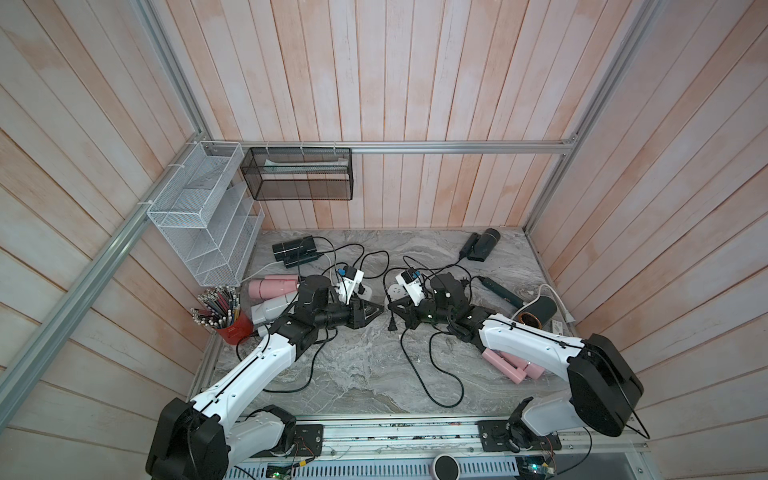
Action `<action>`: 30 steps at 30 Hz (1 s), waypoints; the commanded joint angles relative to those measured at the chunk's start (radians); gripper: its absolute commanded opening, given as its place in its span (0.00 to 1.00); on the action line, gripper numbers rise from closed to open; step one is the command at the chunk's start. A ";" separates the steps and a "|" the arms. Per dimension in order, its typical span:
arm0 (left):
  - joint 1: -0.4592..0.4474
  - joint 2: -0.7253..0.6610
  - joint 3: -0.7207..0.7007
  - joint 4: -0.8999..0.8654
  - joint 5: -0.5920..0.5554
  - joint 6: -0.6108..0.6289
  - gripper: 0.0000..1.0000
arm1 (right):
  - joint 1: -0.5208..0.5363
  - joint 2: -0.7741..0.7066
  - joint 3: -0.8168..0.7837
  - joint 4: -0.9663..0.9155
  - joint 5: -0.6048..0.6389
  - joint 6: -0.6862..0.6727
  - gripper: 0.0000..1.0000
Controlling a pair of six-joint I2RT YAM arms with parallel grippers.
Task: Charge the blow dryers
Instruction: Pick up the plug from the center of the board.
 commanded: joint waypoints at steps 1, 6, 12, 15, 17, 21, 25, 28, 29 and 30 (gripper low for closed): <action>-0.016 0.018 0.027 0.017 0.013 0.053 0.43 | -0.005 -0.019 0.042 -0.035 -0.032 -0.013 0.01; -0.037 0.052 0.065 -0.032 -0.006 0.105 0.43 | -0.009 -0.013 0.061 -0.048 -0.031 -0.019 0.01; -0.046 0.078 0.101 -0.081 -0.005 0.170 0.44 | -0.011 -0.010 0.064 -0.043 -0.042 -0.018 0.01; -0.046 0.096 0.123 -0.103 0.021 0.206 0.44 | -0.012 -0.014 0.066 -0.055 -0.048 -0.022 0.01; -0.046 0.112 0.138 -0.121 0.040 0.238 0.44 | -0.014 -0.016 0.068 -0.064 -0.053 -0.024 0.01; -0.046 0.149 0.171 -0.169 0.071 0.301 0.44 | -0.015 -0.016 0.078 -0.083 -0.070 -0.033 0.01; -0.047 0.184 0.195 -0.206 0.092 0.351 0.44 | -0.020 -0.019 0.087 -0.102 -0.075 -0.042 0.01; -0.047 0.198 0.200 -0.228 0.123 0.385 0.44 | -0.027 -0.025 0.088 -0.110 -0.082 -0.044 0.01; -0.046 0.200 0.200 -0.234 0.131 0.406 0.44 | -0.030 -0.027 0.088 -0.114 -0.086 -0.045 0.01; -0.045 0.203 0.200 -0.242 0.138 0.418 0.44 | -0.033 -0.032 0.088 -0.118 -0.090 -0.047 0.01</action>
